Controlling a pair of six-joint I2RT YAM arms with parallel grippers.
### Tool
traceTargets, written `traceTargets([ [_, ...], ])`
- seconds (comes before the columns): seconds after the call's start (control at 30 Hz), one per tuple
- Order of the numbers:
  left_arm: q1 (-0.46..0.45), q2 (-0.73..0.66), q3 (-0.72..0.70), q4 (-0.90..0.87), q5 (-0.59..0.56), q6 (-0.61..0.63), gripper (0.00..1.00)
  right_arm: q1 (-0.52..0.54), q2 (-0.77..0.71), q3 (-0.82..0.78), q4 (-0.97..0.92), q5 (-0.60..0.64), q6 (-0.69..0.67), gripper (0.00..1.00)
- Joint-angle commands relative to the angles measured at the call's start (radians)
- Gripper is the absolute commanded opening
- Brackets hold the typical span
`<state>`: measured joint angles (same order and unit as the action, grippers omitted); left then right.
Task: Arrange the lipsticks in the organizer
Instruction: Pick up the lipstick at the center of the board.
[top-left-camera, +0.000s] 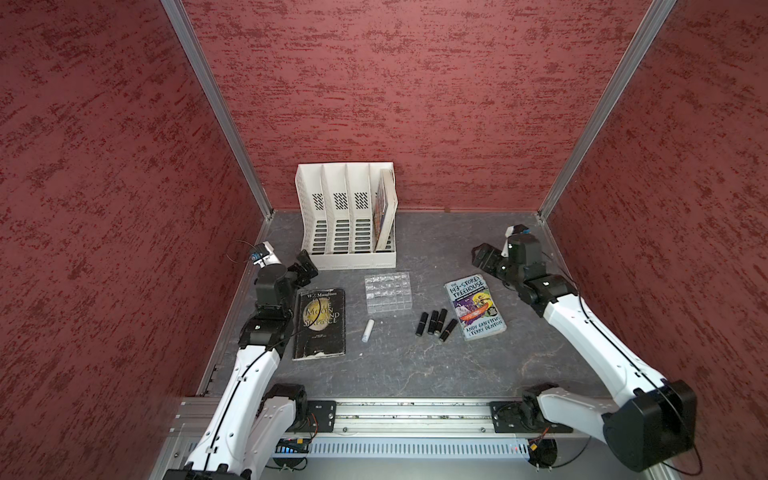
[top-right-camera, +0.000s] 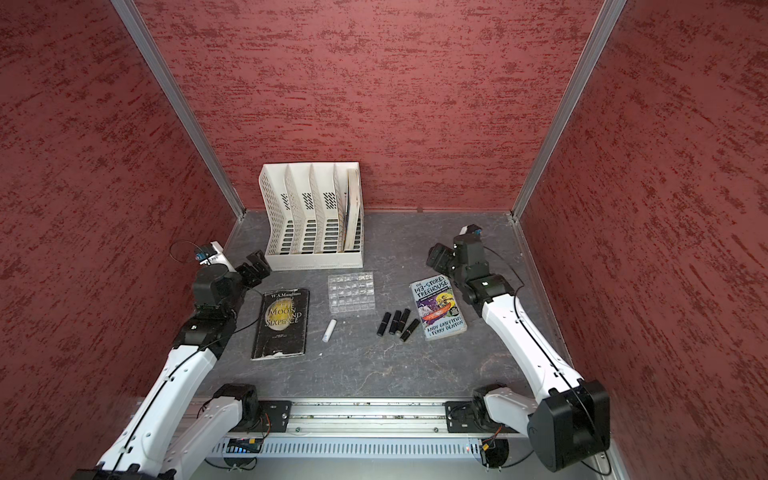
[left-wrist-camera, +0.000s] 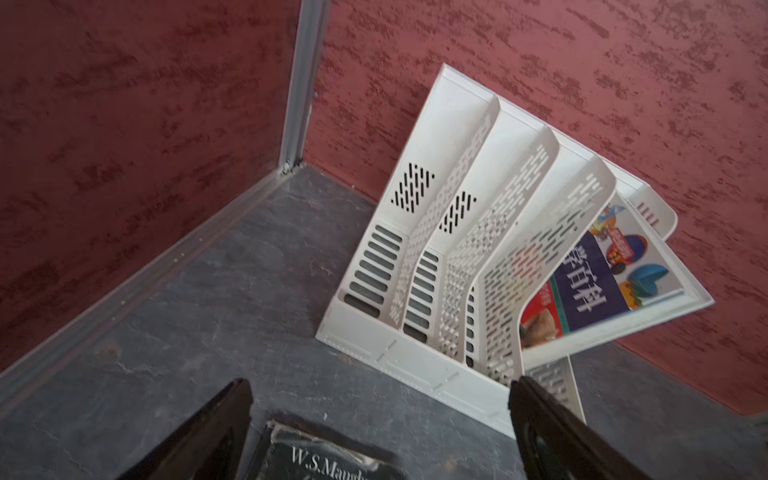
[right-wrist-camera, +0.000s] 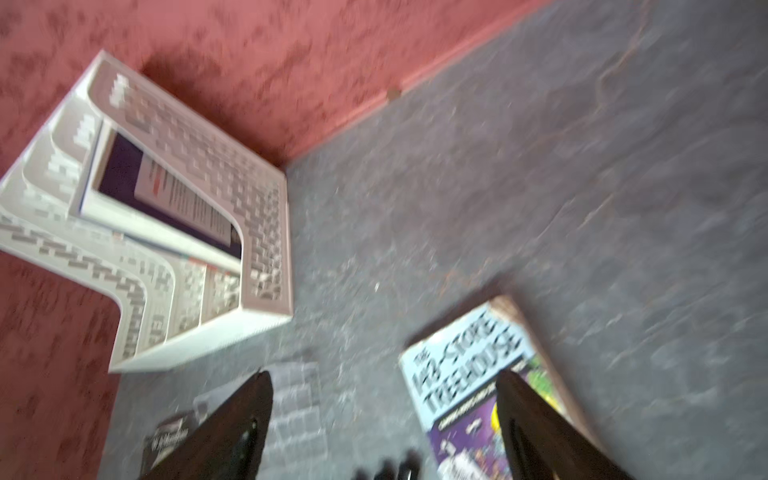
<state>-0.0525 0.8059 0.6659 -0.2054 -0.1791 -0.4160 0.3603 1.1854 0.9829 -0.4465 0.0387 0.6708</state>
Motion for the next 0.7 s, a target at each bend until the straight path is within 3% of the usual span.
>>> traceTargets([
  [0.0,-0.055,0.048,0.047,-0.163,0.158,-0.024,0.98,0.218,-0.002,0.017,-0.127,0.116,0.222,0.86],
  [0.1,-0.245,0.126,0.107,-0.257,0.064,-0.014,0.97,0.344,0.061,0.038,-0.111,0.165,0.267,0.84],
  [0.2,-0.449,0.179,0.118,-0.324,-0.035,-0.05,0.99,0.383,0.144,0.051,-0.055,0.132,0.244,0.84],
  [0.4,-0.685,0.272,0.081,-0.436,-0.027,-0.202,0.97,0.385,0.232,0.117,-0.037,0.064,0.173,0.81],
  [0.53,-0.733,0.313,0.109,-0.498,-0.022,-0.223,0.93,0.384,0.258,0.133,-0.007,0.034,0.135,0.82],
  [0.6,-0.682,0.325,0.09,-0.466,0.075,-0.205,0.88,0.385,0.279,0.138,0.009,0.014,0.143,0.81],
  [0.67,-0.581,0.361,0.063,-0.44,0.223,-0.203,0.74,0.385,0.308,0.143,0.021,-0.023,0.157,0.81],
])
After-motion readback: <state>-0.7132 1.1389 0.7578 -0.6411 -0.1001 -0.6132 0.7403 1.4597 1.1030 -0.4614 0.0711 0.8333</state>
